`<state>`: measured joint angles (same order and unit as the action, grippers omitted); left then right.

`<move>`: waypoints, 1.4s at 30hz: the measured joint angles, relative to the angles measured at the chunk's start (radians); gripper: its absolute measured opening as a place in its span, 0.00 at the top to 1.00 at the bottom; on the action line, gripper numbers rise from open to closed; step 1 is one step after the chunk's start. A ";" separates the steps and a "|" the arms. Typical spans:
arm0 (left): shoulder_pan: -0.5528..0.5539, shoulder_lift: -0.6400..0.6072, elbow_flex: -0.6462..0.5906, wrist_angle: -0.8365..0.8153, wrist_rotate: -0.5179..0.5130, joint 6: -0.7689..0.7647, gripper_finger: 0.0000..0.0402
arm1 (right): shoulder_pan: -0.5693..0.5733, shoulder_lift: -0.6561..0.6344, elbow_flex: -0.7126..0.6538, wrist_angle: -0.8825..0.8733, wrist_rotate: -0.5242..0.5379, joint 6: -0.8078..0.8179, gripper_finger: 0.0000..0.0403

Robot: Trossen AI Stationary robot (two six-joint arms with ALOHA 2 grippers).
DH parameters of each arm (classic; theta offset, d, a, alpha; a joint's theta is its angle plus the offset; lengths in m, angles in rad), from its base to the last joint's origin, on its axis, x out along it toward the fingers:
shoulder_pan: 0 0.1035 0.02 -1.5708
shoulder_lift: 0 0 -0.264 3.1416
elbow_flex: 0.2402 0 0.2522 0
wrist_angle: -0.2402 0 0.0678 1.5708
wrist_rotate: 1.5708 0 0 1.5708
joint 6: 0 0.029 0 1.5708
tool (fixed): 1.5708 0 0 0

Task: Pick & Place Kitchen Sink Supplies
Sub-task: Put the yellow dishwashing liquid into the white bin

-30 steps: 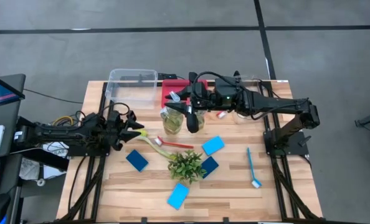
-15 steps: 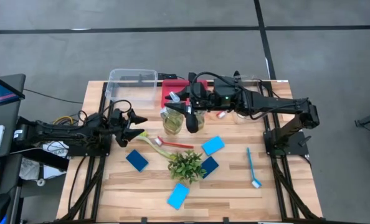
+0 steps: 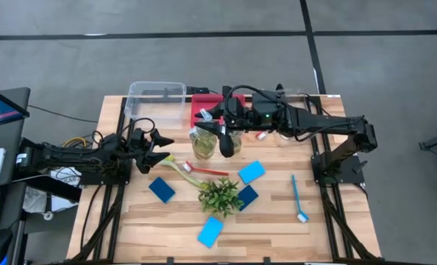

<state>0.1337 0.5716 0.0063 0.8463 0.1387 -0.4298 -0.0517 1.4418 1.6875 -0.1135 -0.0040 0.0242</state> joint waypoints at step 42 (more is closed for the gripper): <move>-0.002 0.000 0.000 0.177 0.069 0.084 0.03 | 0.000 0.000 0.000 -0.014 0.000 0.003 0.77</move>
<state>0.1321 0.5713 0.0063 1.0232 0.2081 -0.3454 -0.0521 1.4418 1.6875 -0.1272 -0.0037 0.0268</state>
